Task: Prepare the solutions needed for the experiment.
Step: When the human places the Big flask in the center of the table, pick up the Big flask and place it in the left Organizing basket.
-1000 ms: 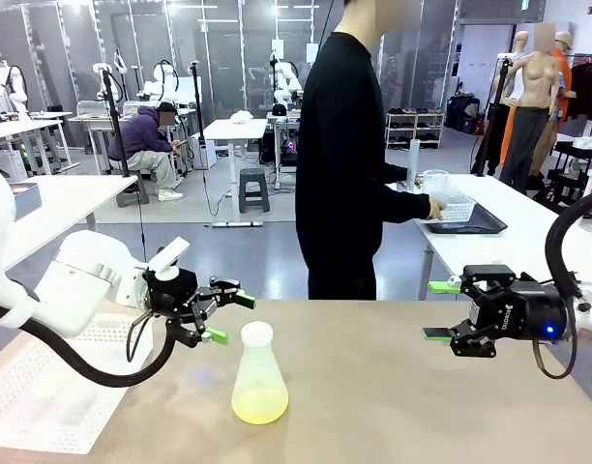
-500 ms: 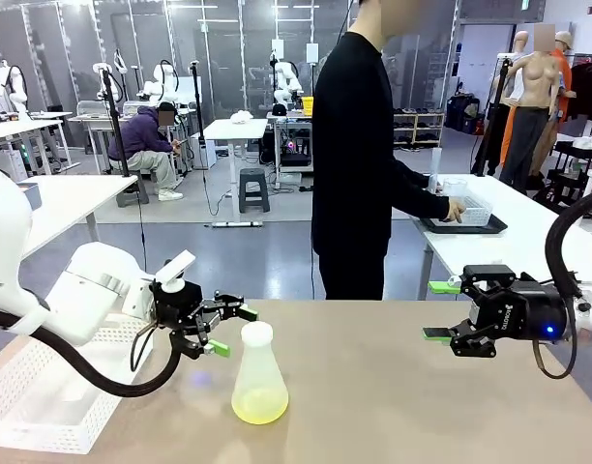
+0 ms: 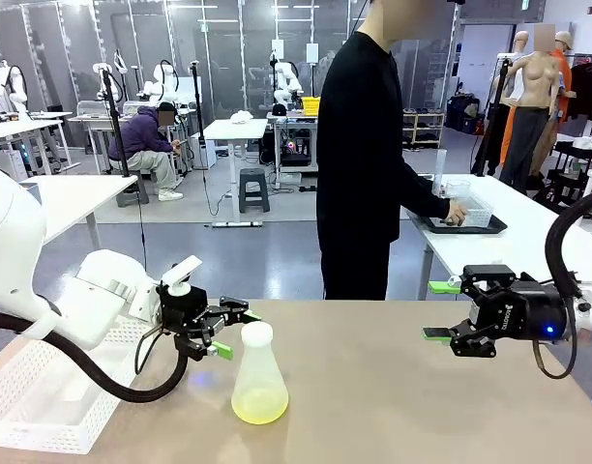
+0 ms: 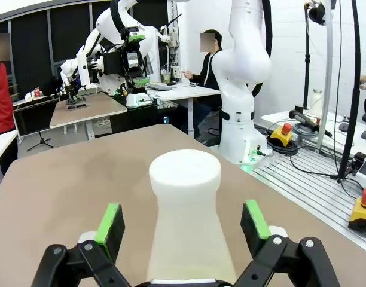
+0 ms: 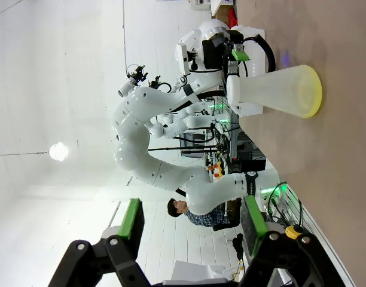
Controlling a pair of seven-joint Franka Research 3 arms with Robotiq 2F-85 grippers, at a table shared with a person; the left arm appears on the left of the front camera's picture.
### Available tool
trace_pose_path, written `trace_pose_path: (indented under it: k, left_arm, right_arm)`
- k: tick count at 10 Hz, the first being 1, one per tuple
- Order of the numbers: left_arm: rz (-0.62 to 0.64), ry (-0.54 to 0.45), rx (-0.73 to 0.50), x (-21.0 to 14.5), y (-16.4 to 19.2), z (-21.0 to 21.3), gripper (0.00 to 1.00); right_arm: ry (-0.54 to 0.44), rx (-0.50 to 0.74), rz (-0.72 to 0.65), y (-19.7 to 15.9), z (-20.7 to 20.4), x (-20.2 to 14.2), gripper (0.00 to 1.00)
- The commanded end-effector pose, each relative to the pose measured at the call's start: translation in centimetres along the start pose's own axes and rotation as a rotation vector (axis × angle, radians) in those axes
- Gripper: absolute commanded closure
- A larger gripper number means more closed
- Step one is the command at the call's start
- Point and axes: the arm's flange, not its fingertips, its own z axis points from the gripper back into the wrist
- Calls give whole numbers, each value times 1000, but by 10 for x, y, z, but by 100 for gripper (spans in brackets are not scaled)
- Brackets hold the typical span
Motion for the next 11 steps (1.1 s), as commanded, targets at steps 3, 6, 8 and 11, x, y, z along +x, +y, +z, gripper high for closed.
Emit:
trace_pose_path:
  k: [3,6,8,11]
  left_arm:
    - [20,-20,-46,0,13,-10,0]
    - [49,-55,-81,-6,17,-23,0]
    - [52,-63,-99,-8,19,-29,0]
    - [68,-90,-131,-12,23,-38,0]
  right_arm:
    - [-8,7,-1,0,-1,-1,18]
    - [-8,7,-1,0,-1,-1,18]
    - [-8,7,-1,0,-1,-1,18]
    - [-8,7,-1,0,-1,-1,18]
